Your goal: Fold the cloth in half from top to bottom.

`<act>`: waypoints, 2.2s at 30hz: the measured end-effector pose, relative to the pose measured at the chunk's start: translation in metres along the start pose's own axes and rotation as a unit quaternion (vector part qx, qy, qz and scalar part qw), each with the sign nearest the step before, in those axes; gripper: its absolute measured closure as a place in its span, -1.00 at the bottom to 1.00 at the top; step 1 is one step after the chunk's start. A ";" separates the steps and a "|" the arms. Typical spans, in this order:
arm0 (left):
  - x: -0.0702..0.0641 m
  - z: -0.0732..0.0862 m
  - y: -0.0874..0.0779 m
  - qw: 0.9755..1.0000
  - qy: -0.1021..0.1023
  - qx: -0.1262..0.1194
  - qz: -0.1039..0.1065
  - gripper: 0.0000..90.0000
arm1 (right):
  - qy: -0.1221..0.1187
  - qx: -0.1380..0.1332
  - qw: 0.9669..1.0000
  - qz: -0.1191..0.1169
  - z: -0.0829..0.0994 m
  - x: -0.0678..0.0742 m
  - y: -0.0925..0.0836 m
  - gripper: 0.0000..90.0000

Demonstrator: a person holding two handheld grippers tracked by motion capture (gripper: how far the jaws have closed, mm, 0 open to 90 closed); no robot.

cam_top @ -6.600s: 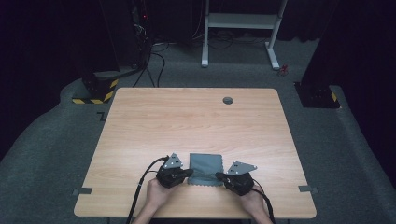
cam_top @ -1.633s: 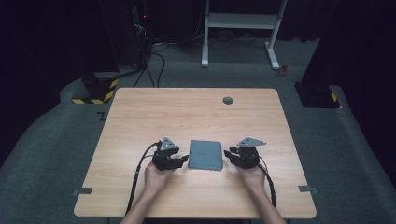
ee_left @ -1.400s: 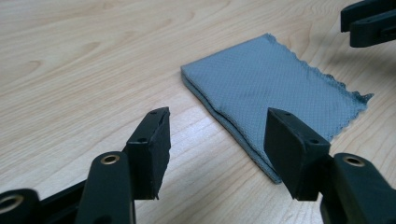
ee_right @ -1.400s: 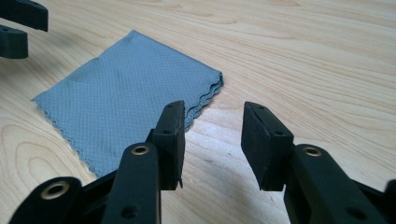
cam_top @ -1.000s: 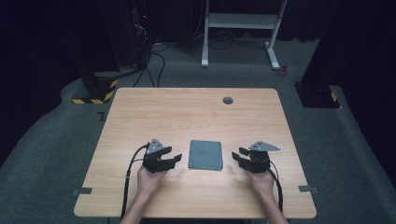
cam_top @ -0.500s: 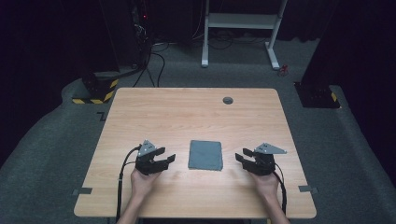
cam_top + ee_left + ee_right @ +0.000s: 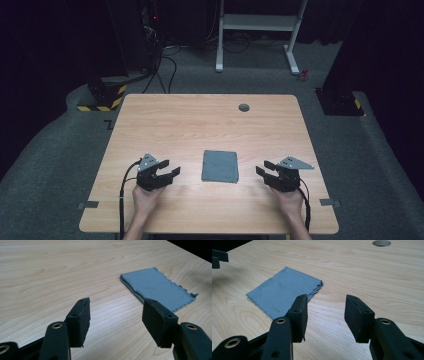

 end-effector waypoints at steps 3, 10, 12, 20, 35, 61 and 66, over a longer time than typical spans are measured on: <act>0.002 0.004 -0.002 1.000 0.002 0.005 -0.005 -0.11 | 0.000 0.000 1.000 0.002 0.002 -0.001 -0.003 0.19; 0.009 0.014 -0.006 1.000 0.000 0.013 -0.017 -0.11 | -0.002 0.004 1.000 0.012 0.009 -0.004 -0.011 0.18; 0.009 0.016 -0.008 1.000 0.012 0.017 -0.021 -0.12 | 0.000 0.004 1.000 0.017 0.011 -0.005 -0.016 0.18; 0.012 0.023 -0.012 0.999 0.023 0.027 -0.034 -0.13 | 0.003 0.008 0.999 0.035 0.021 -0.015 -0.027 0.15; 0.026 0.038 -0.009 0.995 0.043 0.057 -0.068 -0.16 | -0.009 0.033 0.997 0.073 0.038 -0.028 -0.028 0.18; 0.042 0.042 0.000 0.990 0.047 0.089 -0.101 -0.42 | 0.027 0.100 0.985 0.135 0.058 -0.057 -0.029 -0.22; 0.042 0.042 0.001 0.990 0.049 0.090 -0.099 -0.48 | 0.028 0.100 0.985 0.135 0.058 -0.057 -0.029 -0.22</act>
Point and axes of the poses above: each handheld gripper's, and its own axes: y roughly forward along the jaws, z roughly out of its underside, x roughly to its left, the point moved 8 cm from there along y, roughly forward along the jaws, and after that the axes turned 9 degrees about -z, right-handed, at the moved point
